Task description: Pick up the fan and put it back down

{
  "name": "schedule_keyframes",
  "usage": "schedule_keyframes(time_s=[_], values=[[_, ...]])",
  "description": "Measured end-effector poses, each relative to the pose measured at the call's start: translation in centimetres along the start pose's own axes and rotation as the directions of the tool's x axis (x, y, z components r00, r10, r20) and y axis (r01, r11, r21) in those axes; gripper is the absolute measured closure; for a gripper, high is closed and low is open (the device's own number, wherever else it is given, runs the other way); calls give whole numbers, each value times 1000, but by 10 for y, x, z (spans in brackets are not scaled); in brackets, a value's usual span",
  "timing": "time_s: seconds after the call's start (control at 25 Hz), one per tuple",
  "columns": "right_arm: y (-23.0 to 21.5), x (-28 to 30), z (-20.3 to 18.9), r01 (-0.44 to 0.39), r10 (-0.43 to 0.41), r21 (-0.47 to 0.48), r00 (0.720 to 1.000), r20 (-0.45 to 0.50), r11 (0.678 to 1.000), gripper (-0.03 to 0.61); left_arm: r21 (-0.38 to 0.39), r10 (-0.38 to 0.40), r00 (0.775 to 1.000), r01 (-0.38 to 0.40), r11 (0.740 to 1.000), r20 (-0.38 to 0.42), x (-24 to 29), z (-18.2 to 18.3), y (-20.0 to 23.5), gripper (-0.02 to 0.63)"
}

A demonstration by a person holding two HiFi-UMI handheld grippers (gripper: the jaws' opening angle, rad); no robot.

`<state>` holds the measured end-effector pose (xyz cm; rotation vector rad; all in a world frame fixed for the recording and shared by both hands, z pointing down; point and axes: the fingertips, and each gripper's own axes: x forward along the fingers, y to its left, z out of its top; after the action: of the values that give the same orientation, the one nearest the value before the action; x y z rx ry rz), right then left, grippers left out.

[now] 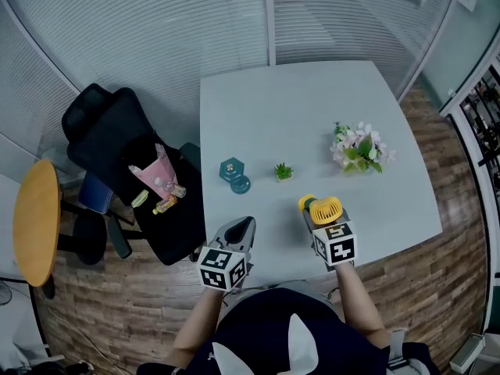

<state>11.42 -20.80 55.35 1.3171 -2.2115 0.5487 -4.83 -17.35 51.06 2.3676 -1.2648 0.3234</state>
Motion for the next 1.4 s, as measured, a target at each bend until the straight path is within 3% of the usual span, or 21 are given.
schedule_keyframes(time_s=[0.72, 1.4], values=[[-35, 55, -26, 19, -17, 11, 993, -120, 1000, 400, -37, 22, 1000, -23, 999, -18, 37, 0, 28, 592], [-50, 84, -64, 16, -14, 8, 976, -219, 1000, 400, -55, 36, 998, -38, 998, -48, 40, -17, 33, 592]])
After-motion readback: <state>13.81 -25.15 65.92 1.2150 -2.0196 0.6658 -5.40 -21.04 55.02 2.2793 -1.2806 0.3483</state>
